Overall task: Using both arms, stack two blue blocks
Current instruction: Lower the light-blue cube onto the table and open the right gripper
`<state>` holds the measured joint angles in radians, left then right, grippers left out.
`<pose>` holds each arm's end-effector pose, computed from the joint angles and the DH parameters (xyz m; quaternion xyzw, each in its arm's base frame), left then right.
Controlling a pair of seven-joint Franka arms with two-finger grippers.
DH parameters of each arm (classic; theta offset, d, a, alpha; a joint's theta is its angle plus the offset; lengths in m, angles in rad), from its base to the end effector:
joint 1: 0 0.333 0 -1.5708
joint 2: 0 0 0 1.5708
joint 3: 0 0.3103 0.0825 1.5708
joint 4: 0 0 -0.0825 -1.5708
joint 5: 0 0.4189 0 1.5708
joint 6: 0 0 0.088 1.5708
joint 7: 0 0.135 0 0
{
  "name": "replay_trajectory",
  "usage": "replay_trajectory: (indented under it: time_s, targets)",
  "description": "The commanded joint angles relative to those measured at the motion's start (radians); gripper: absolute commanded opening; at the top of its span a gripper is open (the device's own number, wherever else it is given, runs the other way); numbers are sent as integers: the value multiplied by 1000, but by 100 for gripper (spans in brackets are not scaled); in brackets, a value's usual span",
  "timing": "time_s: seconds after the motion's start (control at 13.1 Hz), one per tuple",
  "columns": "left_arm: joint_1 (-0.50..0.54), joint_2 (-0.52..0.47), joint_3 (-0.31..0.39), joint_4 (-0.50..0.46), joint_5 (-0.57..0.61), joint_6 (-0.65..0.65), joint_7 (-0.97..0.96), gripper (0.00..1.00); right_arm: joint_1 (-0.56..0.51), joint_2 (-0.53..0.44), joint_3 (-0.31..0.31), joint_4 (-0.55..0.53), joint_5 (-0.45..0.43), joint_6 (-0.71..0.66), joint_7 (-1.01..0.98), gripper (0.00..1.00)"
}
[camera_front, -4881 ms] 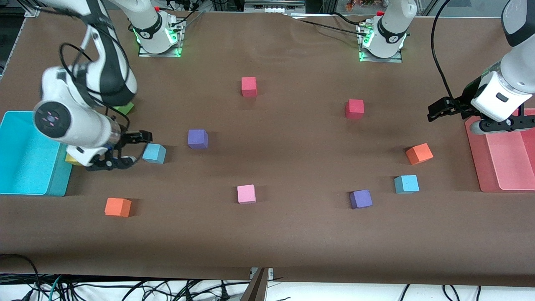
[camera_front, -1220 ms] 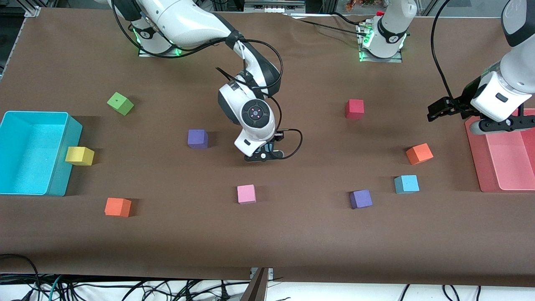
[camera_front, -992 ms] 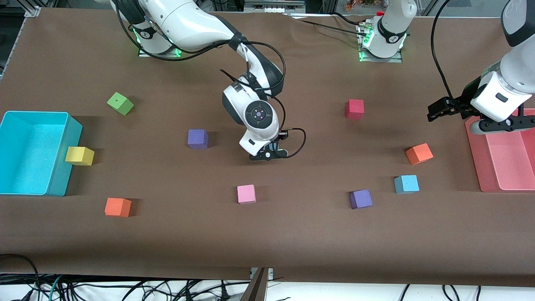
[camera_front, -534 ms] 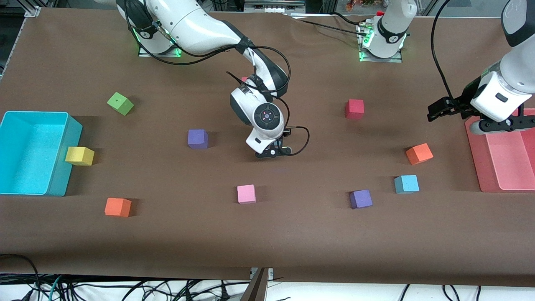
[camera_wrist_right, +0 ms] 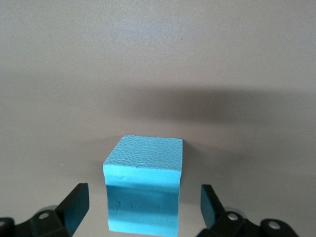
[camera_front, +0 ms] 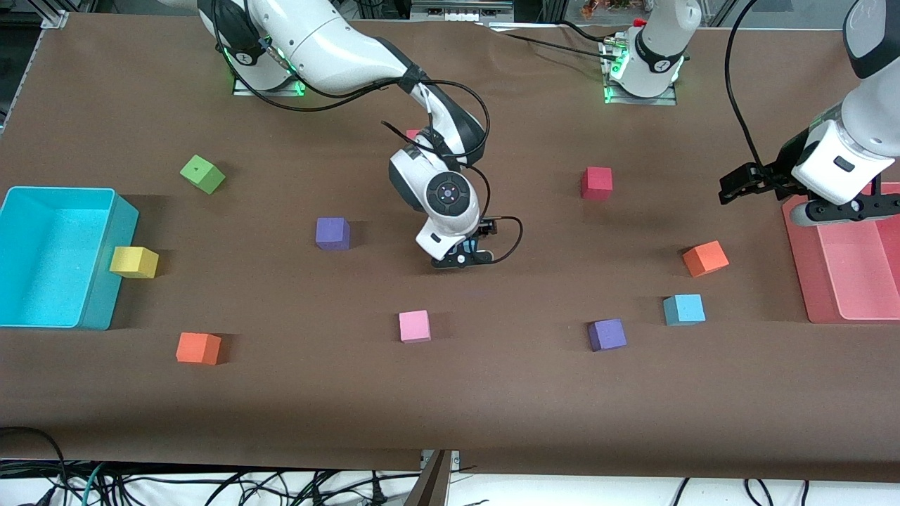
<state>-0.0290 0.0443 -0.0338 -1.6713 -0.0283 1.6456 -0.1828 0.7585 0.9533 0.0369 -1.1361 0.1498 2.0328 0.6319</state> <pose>0.5995 -0.0410 0.5198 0.9974 0.0615 -0.0365 0.0104 0.5470 0.5650 0.1711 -0.9955 -0.0389 0.0743 0.0431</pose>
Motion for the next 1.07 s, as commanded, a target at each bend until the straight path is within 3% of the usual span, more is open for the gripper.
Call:
replay_trajectory:
  time_s: [0.0, 0.61, 0.99]
  targets:
    - [4, -6, -6, 4, 18, -12, 5, 100, 1, 15, 1, 39, 10, -9, 12, 100]
    - [-2, -7, -9, 5, 18, -13, 2, 100, -50, -117, 1, 35, 43, -167, -142, 100]
    - [-2, -11, -8, 4, 18, -13, 0, 100, -110, -139, 1, -14, 94, -120, -345, 100]
